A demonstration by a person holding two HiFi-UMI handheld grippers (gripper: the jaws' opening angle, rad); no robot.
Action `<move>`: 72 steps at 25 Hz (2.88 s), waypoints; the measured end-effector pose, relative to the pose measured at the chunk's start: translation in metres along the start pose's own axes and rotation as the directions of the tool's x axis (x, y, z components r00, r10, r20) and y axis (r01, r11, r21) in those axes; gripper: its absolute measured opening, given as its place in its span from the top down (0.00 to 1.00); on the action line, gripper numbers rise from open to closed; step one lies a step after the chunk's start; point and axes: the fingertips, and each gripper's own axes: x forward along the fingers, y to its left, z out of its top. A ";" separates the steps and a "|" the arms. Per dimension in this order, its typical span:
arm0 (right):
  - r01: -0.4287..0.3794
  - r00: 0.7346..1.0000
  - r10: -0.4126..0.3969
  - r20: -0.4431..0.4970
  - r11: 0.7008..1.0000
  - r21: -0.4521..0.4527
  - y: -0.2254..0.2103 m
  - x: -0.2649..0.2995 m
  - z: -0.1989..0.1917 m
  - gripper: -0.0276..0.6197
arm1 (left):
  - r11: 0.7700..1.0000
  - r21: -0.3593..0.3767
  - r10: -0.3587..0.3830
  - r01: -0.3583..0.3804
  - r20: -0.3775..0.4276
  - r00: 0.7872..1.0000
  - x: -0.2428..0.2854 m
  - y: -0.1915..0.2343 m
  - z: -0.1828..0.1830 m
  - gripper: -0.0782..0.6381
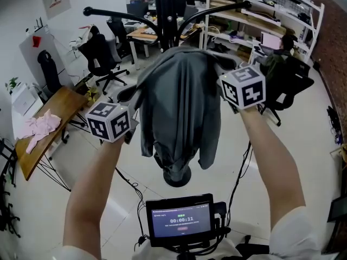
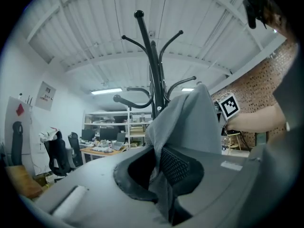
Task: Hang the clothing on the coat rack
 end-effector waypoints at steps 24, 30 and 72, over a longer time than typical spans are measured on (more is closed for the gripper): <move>-0.013 0.999 0.016 0.028 0.996 -0.090 0.095 -0.018 -0.038 0.88 | 0.997 0.052 -0.051 0.051 0.007 0.999 -0.046 -0.052 -0.061 0.68; -0.002 0.999 0.005 0.036 0.998 -0.060 0.094 -0.026 -0.040 0.86 | 0.998 -0.026 -0.064 0.065 0.054 0.997 -0.059 -0.065 -0.053 0.68; 0.063 0.998 -0.061 -0.027 0.997 0.053 0.083 -0.087 -0.095 0.72 | 0.964 -0.216 -0.144 0.156 0.071 0.987 -0.075 -0.101 -0.071 0.89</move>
